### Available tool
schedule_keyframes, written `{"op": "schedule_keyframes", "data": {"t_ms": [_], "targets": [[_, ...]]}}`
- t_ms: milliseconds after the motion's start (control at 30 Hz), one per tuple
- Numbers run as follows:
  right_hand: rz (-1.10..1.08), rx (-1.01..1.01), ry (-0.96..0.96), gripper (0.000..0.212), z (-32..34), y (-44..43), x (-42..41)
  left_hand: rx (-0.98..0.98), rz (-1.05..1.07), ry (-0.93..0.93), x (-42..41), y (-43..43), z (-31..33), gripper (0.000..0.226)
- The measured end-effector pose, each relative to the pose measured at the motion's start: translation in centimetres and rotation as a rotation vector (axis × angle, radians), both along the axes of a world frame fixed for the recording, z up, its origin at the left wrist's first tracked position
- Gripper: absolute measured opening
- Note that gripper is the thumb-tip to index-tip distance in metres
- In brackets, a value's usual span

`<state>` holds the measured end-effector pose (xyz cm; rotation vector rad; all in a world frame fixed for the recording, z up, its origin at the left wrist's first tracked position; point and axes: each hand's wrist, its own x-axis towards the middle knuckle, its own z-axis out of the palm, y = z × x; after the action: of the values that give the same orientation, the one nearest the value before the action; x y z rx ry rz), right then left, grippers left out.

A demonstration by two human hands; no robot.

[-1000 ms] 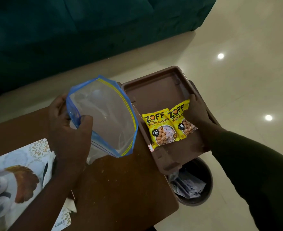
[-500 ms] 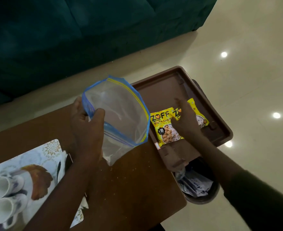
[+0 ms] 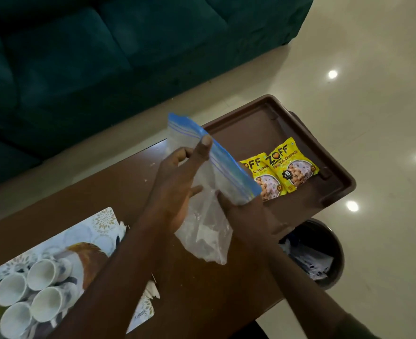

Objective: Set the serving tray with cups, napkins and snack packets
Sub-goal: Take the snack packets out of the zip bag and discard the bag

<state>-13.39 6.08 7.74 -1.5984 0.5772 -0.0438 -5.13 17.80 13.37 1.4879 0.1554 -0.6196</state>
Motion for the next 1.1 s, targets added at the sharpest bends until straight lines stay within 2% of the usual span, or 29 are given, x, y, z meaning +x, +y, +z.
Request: {"op": "schedule_keyframes", "data": {"t_ms": [67, 133, 167, 233, 300, 333, 400, 500, 600, 700, 767, 833, 933, 1033, 1100], "targets": [[-0.076, 0.097, 0.022, 0.02, 0.4, -1.6, 0.4, 0.187, 0.023, -0.142, 1.1, 2.1, -0.4, 0.042], [0.007, 0.309, 0.043, 0.017, 0.9, -3.6, 0.8, 0.342, 0.013, -0.215, 1.8, 4.7, -1.3, 0.031], [0.039, 0.442, 0.063, 0.018, 1.0, -4.4, 1.0, 0.362, -0.031, -0.214, 1.9, 6.0, -2.0, 0.034], [0.072, 0.614, 0.149, 0.019, 1.0, -5.7, 1.1, 0.197, -0.118, -0.088, 1.4, 8.0, -3.7, 0.051], [0.079, 0.653, 0.161, 0.021, 1.1, -6.2, 1.5, -0.063, -0.186, 0.139, 0.4, 8.9, -5.1, 0.06], [0.065, 0.671, 0.134, 0.031, 0.7, -6.1, 1.6, -0.133, -0.205, 0.201, 0.0, 9.1, -5.8, 0.062], [-0.003, 0.709, 0.131, 0.051, -0.2, -5.6, 1.5, -0.135, -0.182, 0.198, -0.8, 9.1, -7.0, 0.071], [-0.017, 0.492, 0.259, 0.074, -1.7, -4.4, 0.5, -0.048, -0.027, 0.134, -1.5, 8.5, -7.3, 0.09], [0.015, 0.372, 0.195, 0.066, -2.9, -3.4, -0.5, 0.059, -0.01, 0.021, -1.7, 8.3, -7.0, 0.096], [-0.161, 0.318, 0.089, 0.067, -3.5, -3.6, -0.6, 0.098, 0.129, -0.045, -1.4, 9.0, -6.4, 0.097], [-0.135, 0.122, 0.059, 0.058, -3.7, -3.7, -0.5, 0.131, 0.161, -0.069, -1.4, 9.3, -6.1, 0.099], [-0.039, -0.035, 0.044, 0.048, -3.5, -3.7, -0.3, 0.207, 0.094, -0.125, -1.5, 9.4, -6.1, 0.104], [0.03, 0.023, -0.007, 0.045, -2.3, -3.8, 0.3, 0.25, 0.004, -0.183, -1.2, 9.5, -6.1, 0.113], [0.176, 0.154, 0.0, 0.047, -1.4, -4.8, 0.6, 0.222, -0.223, -0.168, -0.3, 10.4, -5.9, 0.094], [0.375, 0.109, 0.08, 0.062, -0.9, -5.0, 0.7, 0.235, -0.444, -0.132, 0.0, 10.7, -5.7, 0.089]]}}
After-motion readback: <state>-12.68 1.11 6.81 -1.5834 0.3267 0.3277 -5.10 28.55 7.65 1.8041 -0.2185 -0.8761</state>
